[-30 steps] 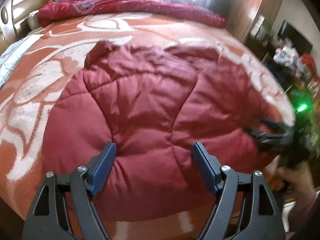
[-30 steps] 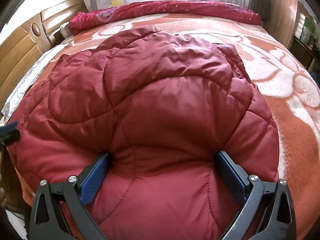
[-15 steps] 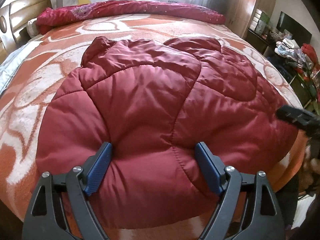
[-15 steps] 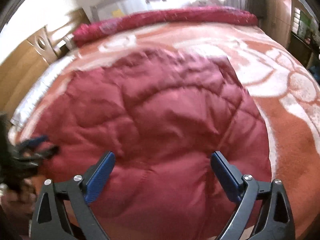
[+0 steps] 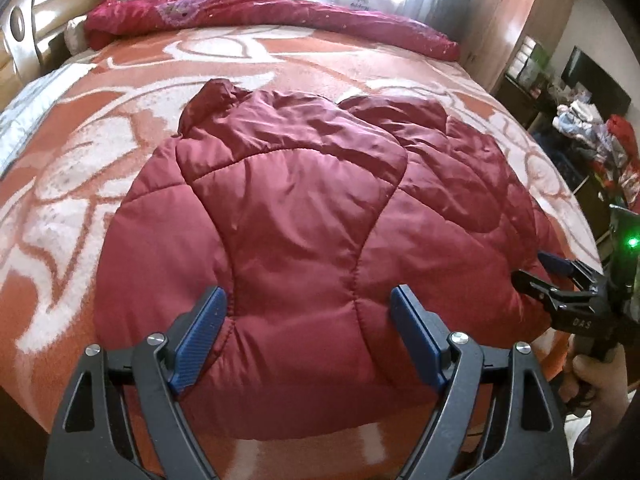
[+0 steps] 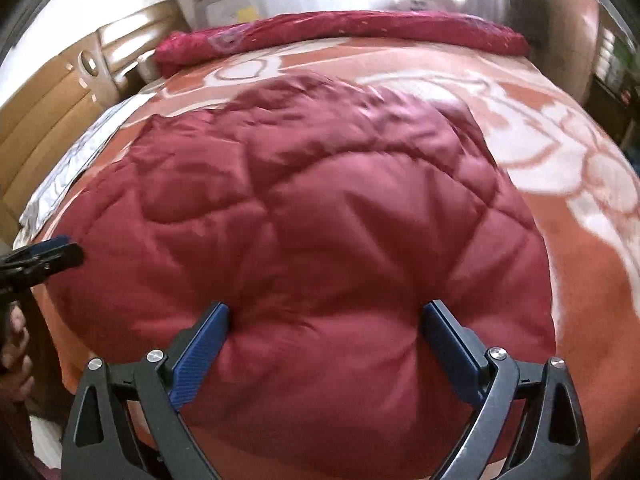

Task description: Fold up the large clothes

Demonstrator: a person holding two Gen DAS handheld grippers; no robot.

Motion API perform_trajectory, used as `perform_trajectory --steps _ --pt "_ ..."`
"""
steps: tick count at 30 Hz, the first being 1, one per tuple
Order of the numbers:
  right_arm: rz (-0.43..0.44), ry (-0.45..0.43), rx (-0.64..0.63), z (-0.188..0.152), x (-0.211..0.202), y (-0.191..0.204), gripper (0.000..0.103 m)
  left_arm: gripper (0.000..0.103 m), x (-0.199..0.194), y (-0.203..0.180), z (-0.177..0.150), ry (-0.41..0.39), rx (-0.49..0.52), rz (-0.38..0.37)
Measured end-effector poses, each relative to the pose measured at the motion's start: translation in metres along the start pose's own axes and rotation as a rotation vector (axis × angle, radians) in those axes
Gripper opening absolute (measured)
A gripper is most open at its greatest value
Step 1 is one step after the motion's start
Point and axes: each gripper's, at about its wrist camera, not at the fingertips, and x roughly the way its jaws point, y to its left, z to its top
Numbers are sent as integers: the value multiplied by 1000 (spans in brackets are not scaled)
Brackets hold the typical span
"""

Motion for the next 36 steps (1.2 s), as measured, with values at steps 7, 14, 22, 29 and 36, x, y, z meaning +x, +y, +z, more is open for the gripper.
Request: perform_trajectory --steps 7,14,22,29,36 --pt "11 -19 40 -13 -5 -9 97 84 13 -14 -1 17 60 79" --pt "60 -88 0 16 -35 7 93 85 14 -16 -2 17 74 101" --pt "0 1 -43 26 15 16 95 84 8 -16 7 11 64 89" --pt "3 9 -32 23 20 11 95 85 26 -15 16 20 75 102" --pt "-1 12 -30 22 23 11 97 87 37 -14 18 30 81 99"
